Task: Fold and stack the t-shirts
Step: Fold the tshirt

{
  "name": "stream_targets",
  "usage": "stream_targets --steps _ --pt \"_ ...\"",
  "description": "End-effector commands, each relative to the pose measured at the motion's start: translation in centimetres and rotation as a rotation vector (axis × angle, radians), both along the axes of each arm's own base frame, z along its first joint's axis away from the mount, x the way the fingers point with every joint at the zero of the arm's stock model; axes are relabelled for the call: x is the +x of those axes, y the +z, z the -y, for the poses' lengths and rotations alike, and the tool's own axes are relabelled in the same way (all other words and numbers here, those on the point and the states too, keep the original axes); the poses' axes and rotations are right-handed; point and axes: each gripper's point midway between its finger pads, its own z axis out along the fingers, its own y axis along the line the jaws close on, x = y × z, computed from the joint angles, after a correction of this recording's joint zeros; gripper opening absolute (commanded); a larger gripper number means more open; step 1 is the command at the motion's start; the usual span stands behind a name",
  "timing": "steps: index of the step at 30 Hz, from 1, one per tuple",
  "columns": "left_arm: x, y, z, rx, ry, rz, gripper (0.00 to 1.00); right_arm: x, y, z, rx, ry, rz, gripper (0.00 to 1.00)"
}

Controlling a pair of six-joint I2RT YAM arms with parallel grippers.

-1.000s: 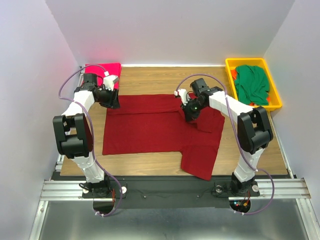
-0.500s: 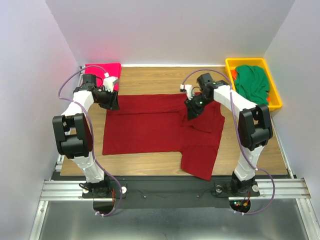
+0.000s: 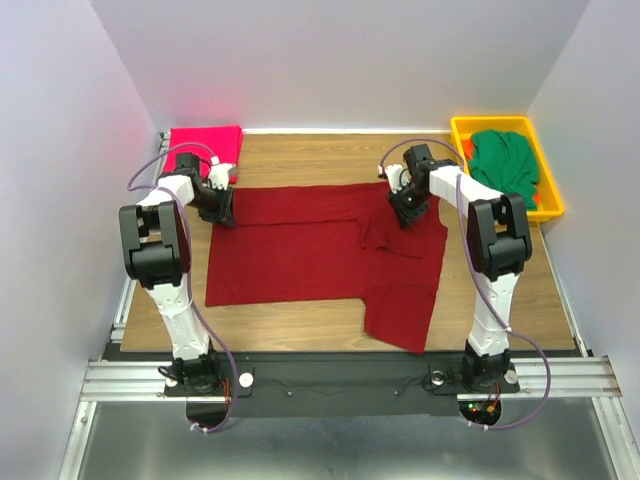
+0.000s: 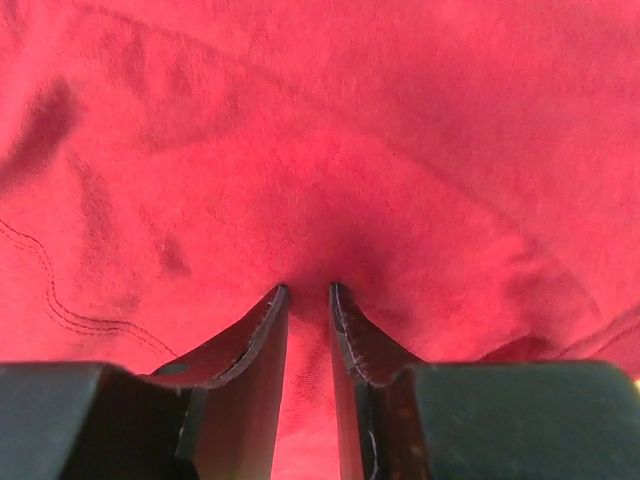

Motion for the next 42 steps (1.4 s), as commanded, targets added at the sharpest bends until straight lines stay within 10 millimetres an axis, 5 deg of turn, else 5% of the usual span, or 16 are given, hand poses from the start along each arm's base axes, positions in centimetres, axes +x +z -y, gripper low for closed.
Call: stream_targets --steps 1,4,7,9,13,15,16,20,27,33,42 --pt "1.6 -1.9 -1.0 0.017 0.042 -0.054 0.41 4.3 -0.6 1.0 -0.052 -0.037 0.090 0.30" --pt "4.0 -1.4 -1.6 0.017 0.049 -0.032 0.39 6.0 0.7 0.9 -0.039 -0.047 0.135 0.33" --pt "6.0 1.4 -1.6 0.007 0.028 0.035 0.41 7.1 3.2 0.7 -0.010 -0.032 0.195 0.39" --pt "6.7 3.8 -1.0 -0.018 -0.018 0.090 0.45 7.0 6.2 0.2 0.033 0.005 0.249 0.52" --pt "4.6 9.3 0.1 -0.033 -0.161 0.198 0.51 3.9 11.6 -0.8 0.107 0.112 0.322 0.65" --pt "2.6 9.7 0.6 -0.030 -0.240 0.210 0.53 0.7 12.6 -0.7 0.122 0.184 0.294 0.65" --pt "1.4 11.0 0.7 -0.020 -0.264 0.228 0.53 -0.3 12.5 -0.7 0.121 0.209 0.276 0.65" --pt "-4.1 9.6 0.9 -0.020 -0.367 0.170 0.54 -7.3 10.5 0.1 0.126 0.326 0.113 0.58" --pt "-11.6 7.2 1.0 0.012 -0.490 0.105 0.54 -14.1 8.4 0.8 0.100 0.415 0.033 0.54" --pt "-14.8 4.5 -0.5 0.132 -0.516 0.103 0.54 -14.6 5.3 2.1 0.004 0.416 0.098 0.54" --pt "-16.0 1.8 -2.5 0.267 -0.560 0.097 0.54 -13.1 3.5 2.8 -0.052 0.417 0.168 0.54"
